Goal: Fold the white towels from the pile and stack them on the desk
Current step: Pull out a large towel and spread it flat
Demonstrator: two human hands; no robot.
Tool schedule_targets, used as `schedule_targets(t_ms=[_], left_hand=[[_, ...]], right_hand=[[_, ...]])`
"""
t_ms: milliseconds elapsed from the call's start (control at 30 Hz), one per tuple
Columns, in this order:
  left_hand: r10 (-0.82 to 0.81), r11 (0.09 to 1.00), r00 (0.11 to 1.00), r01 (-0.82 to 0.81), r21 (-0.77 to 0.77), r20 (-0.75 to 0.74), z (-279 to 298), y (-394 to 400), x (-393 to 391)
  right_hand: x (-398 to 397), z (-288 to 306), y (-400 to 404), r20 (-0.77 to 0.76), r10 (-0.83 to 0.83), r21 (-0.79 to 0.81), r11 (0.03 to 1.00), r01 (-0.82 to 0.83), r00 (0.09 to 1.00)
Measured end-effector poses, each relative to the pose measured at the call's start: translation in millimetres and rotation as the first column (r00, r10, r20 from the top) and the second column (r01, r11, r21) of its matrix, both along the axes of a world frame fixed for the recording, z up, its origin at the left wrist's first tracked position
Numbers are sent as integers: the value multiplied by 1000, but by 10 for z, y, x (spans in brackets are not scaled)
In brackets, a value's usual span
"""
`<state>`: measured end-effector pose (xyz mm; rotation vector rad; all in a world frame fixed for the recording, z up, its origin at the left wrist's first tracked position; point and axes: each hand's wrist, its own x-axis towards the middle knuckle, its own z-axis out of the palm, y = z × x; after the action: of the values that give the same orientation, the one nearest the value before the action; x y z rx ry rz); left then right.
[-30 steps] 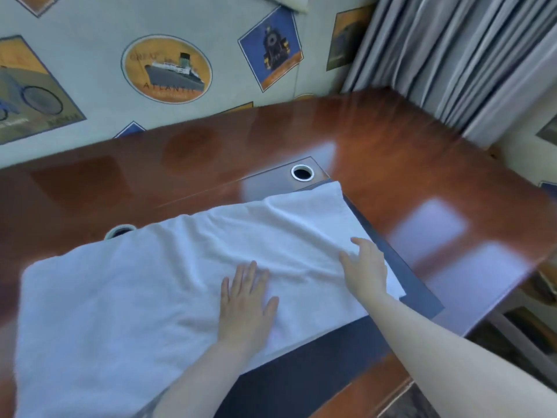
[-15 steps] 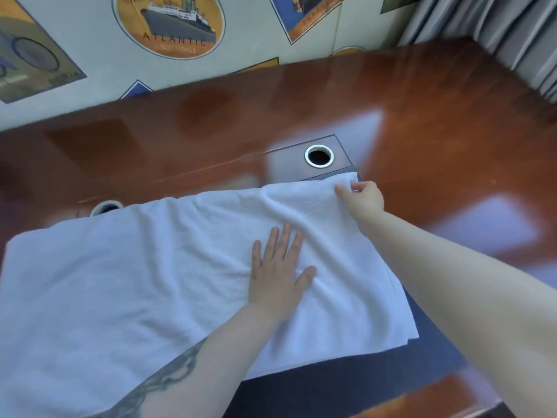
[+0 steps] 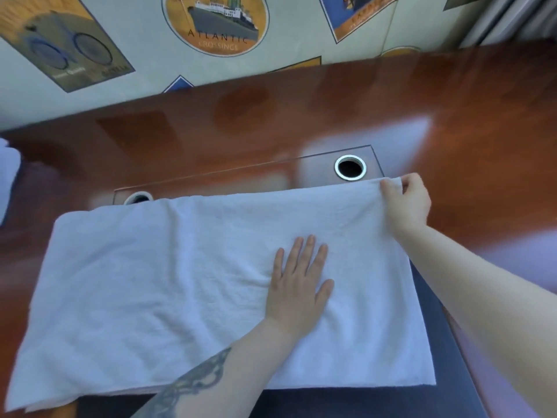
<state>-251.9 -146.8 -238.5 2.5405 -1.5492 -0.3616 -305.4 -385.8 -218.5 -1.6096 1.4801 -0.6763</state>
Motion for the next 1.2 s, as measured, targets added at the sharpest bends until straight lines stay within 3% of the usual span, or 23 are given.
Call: schedule_targets(t_ms=[100,233,367,500,567,667,733,800,900,1033,1200], left_hand=[[-35,998,999,37,-58,38,-38,60,-32],[-15,1000,1000,15,1,26,-66,53,-14],[-14,998,1000,14,55,-9,-95,37,5],[-34,997,999,36,74,-38,-74,74,-41],[-54,995,996,60,85,-73,-60,112,-85],[-96,990,993,103,99,-74,-66,230,-156],[-105,989,993,110,97,-55,-77,326,-209],[-114,988,992,119,95,-56,-84,411,-272],[-159,981,986,164,107,-48,-92,506,-365],[-235,964,971,239,119,-44,-79,593,-341],[-231,965,972,234,119,-37,-8,778,70]], right_hand=[[41,-57,-166,-113,-20,-1,1000,20,993],[119,-134,-255,-254,41,23,999,-37,966],[75,-58,-143,-254,32,93,996,-9,967],[-461,49,344,-395,220,230,964,-136,892],[-798,122,620,-355,344,347,912,-219,869],[-1174,238,917,-289,516,595,757,-271,806],[-1343,187,1079,-274,537,663,706,-248,798],[-1422,104,1274,-302,401,580,797,-167,865],[-1438,67,1570,-384,105,296,955,15,917],[-1511,103,1714,-485,-54,71,992,101,873],[-1673,146,1706,-662,-50,58,991,117,748]])
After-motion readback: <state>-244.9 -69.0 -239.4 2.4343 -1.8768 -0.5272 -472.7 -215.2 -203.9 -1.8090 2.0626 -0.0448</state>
